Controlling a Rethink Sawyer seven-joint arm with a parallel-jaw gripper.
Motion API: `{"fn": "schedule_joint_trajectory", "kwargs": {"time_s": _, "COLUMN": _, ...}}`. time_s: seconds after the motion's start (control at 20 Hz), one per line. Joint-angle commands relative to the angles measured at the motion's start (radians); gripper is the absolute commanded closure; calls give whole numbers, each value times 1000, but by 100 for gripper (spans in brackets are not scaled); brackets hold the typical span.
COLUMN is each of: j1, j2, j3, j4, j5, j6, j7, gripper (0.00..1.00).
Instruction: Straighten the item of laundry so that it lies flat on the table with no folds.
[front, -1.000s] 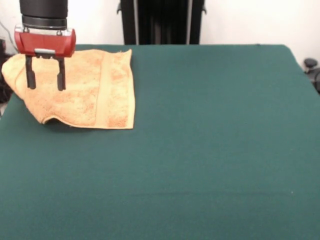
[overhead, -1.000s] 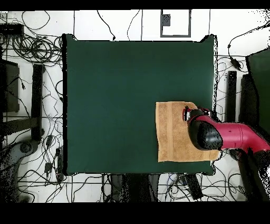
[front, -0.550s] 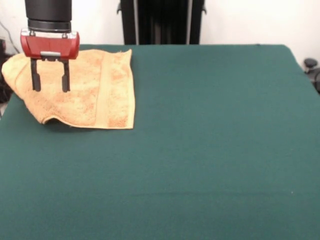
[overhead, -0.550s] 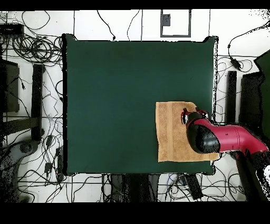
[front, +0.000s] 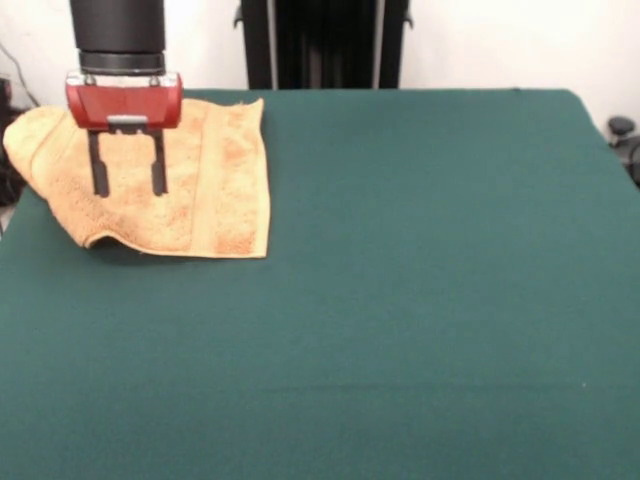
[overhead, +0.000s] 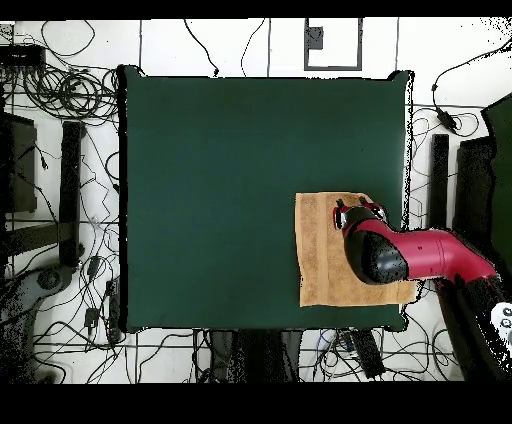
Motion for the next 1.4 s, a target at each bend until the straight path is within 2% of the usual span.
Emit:
{"fn": "schedule_joint_trajectory", "kwargs": {"time_s": 0.05, "j1": 85, "j2": 93, "j3": 54, "j4": -5, "j5": -3, "j6": 68, "j7": -87, "gripper": 0}}
{"fn": "schedule_joint_trajectory", "kwargs": {"time_s": 0.4, "j1": 189, "j2": 67, "j3": -62, "j4": 1, "j5": 71, "j6": 101, "j7": 103, "gripper": 0}}
{"fn": "schedule_joint_trajectory", "kwargs": {"time_s": 0.7, "j1": 226, "j2": 131, "j3": -111, "j4": -26, "j5": 106, "j6": 45, "j7": 128, "gripper": 0}}
{"fn": "schedule_joint_trajectory", "kwargs": {"time_s": 1.2, "j1": 336, "j2": 225, "j3": -239, "j4": -75, "j5": 102, "j6": -105, "j7": 220, "gripper": 0}}
{"fn": "schedule_joint_trajectory", "kwargs": {"time_s": 1.4, "j1": 369, "j2": 252, "j3": -277, "j4": -96, "j5": 114, "j6": -135, "j7": 215, "gripper": 0}}
